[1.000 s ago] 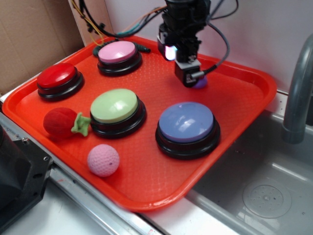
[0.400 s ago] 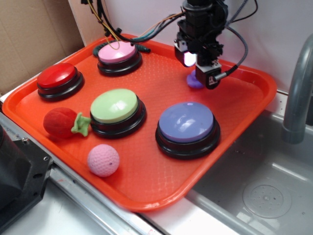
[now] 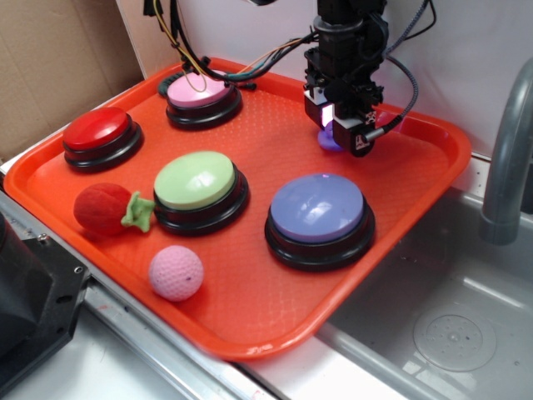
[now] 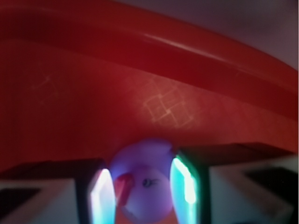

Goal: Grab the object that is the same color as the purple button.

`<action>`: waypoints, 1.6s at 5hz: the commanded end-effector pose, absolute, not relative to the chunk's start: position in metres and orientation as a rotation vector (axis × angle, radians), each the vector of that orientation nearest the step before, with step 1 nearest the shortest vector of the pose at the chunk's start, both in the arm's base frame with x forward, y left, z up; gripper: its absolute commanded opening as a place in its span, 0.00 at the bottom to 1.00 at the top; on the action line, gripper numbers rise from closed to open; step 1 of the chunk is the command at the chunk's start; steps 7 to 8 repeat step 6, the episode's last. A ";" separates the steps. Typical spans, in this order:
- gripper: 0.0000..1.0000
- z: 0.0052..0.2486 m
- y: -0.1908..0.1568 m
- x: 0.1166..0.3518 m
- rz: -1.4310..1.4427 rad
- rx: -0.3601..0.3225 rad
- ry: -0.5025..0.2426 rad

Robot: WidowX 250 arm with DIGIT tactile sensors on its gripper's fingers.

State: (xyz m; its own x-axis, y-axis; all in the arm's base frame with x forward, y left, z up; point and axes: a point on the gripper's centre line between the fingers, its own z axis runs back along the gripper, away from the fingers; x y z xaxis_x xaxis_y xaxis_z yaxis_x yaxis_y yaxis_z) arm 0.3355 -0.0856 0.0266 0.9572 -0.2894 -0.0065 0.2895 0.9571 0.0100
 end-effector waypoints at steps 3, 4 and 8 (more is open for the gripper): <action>0.00 0.161 -0.063 0.267 -0.277 0.031 -0.060; 0.00 0.206 -0.043 0.238 -0.179 0.084 -0.049; 0.00 0.237 -0.028 0.191 0.112 0.131 -0.106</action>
